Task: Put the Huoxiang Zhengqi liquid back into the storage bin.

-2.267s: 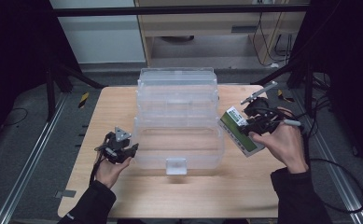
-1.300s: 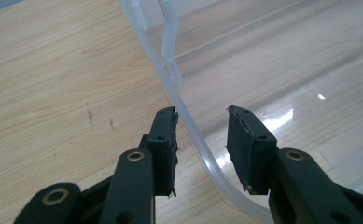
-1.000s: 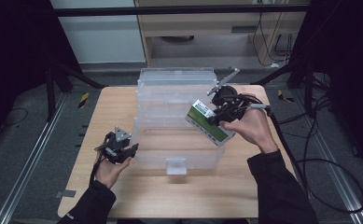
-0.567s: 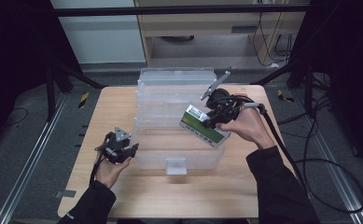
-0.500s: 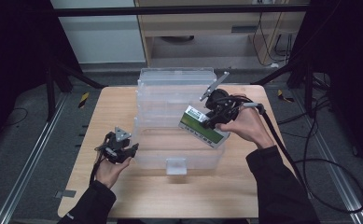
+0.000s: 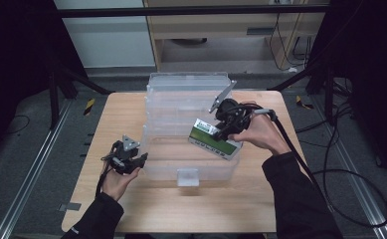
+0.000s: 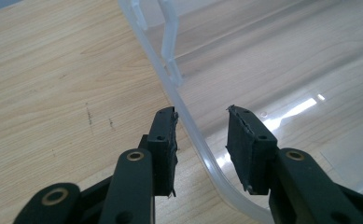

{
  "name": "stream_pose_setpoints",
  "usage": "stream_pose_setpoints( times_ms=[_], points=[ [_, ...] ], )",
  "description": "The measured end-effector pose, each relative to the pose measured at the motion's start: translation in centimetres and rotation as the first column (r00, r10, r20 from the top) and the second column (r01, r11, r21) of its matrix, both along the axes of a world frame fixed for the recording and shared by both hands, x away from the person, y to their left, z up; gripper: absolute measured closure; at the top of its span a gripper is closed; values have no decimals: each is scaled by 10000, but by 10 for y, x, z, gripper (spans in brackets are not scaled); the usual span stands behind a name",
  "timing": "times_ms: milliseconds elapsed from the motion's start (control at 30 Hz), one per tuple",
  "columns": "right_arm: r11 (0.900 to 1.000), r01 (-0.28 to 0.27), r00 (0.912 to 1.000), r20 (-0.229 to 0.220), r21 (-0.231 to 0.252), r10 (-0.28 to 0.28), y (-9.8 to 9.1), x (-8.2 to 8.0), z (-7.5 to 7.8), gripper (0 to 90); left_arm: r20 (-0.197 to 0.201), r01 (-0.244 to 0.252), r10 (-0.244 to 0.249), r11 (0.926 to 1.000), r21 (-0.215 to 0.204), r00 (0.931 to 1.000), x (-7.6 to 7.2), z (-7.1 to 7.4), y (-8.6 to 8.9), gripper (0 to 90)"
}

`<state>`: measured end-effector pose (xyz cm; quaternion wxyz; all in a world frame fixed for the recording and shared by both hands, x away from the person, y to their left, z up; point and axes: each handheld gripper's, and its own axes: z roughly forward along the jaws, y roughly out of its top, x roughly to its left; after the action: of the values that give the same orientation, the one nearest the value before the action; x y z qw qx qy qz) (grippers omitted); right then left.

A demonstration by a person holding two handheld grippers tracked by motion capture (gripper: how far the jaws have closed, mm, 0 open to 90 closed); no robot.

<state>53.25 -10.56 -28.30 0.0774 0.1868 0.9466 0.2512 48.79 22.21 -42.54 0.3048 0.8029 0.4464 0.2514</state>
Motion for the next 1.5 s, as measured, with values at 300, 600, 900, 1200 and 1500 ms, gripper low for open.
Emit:
stream_pose_setpoints(
  times_ms=[300, 600, 900, 1200, 1500],
  points=[
    [9938, -919, 9957, -163, -628, 910, 10, 4, -5, 643, 0, -2, 2, 10000, 9, 10000, 0, 0, 0, 615],
    [9814, -1604, 9869, -325, -1059, 1578, 17, 8, -13, 642, 0, 2, -2, 10000, 11, 10000, 0, 0, 0, 614],
    [9672, -2136, 9767, -519, -1377, 2083, 20, 9, -19, 643, -4, 7, -7, 10000, 36, 10000, 1, 0, 0, 615],
    [9520, -2542, 9667, -737, -1707, 2449, 21, 14, -26, 643, -6, 15, -15, 10000, 33, 10000, 1, 0, 0, 616],
    [9435, -2655, 9638, -802, -1984, 2543, 20, 17, -31, 643, -5, 17, -17, 10000, 37, 10000, 1, 0, 0, 616]
  ],
)
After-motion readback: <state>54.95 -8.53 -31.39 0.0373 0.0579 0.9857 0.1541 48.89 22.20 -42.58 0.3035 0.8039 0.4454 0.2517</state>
